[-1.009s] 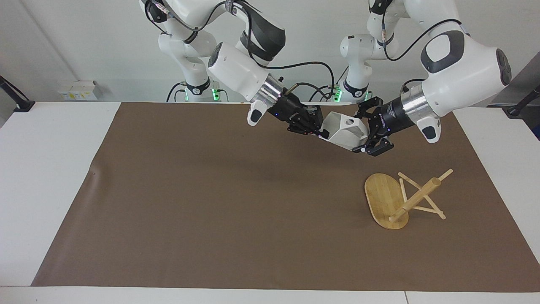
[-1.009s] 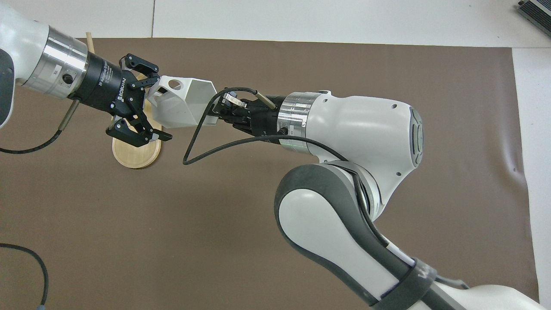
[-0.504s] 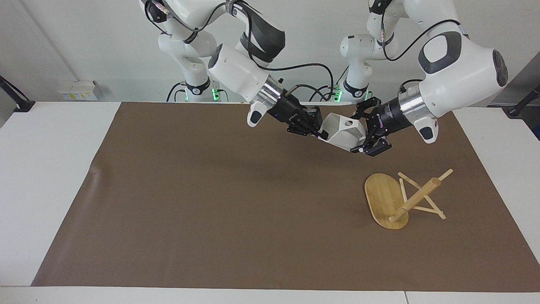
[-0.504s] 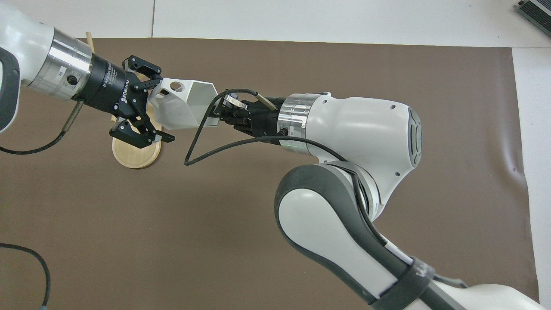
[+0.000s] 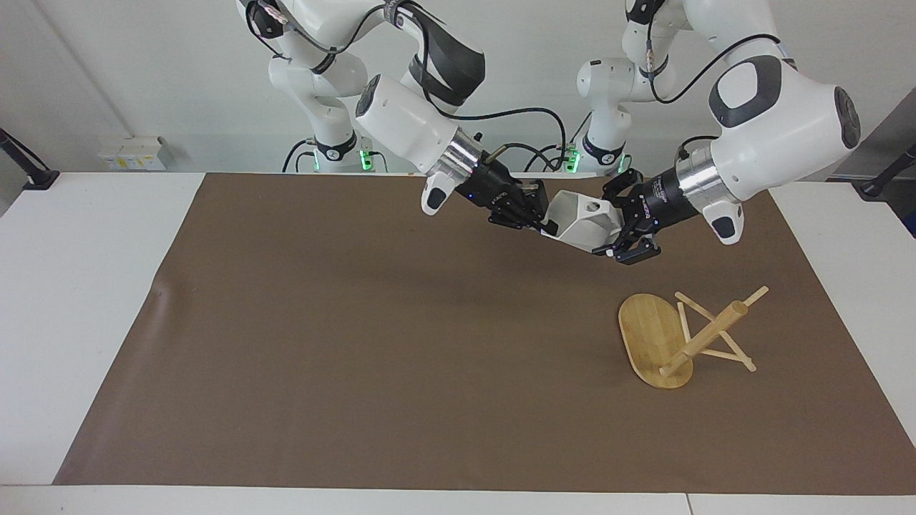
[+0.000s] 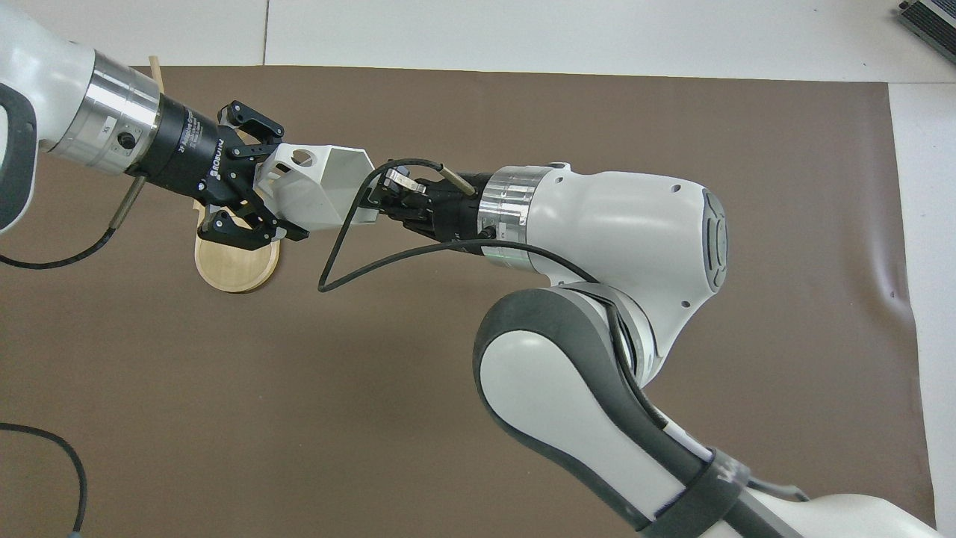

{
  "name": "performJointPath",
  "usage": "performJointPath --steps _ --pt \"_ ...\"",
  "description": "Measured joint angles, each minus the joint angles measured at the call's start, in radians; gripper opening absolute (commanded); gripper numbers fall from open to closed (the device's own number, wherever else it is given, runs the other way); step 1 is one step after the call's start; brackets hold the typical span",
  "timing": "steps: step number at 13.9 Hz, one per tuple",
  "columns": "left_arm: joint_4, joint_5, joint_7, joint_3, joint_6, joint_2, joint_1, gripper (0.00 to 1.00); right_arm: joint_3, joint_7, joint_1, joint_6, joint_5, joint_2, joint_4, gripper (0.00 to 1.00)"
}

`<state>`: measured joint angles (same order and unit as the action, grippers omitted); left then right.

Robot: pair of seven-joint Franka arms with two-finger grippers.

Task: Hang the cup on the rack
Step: 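Grasp the mug body with the left gripper beside the right gripper, then move the mug onto a rack peg while the right gripper withdraws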

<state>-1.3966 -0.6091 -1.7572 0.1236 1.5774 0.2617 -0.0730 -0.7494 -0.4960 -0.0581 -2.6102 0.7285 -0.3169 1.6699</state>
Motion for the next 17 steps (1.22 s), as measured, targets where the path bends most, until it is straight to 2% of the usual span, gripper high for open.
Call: performJointPath --steps 8,10,12,17 --pt "-0.004 0.014 -0.005 -0.002 -0.001 -0.014 0.0 0.0 -0.003 0.0 0.003 -0.002 0.0 0.0 -0.004 0.0" --pt "-0.006 0.017 -0.01 -0.002 -0.001 -0.017 0.0 0.0 -0.003 0.0 0.004 -0.002 0.0 0.0 -0.005 0.04" --pt "-0.009 0.017 -0.015 -0.003 -0.001 -0.019 0.0 0.0 -0.004 0.0 0.004 -0.002 0.0 -0.001 -0.005 0.15" --pt "-0.015 0.043 -0.024 -0.022 0.001 -0.02 0.002 0.0 -0.001 -0.001 -0.001 -0.004 0.0 -0.001 -0.007 0.57"
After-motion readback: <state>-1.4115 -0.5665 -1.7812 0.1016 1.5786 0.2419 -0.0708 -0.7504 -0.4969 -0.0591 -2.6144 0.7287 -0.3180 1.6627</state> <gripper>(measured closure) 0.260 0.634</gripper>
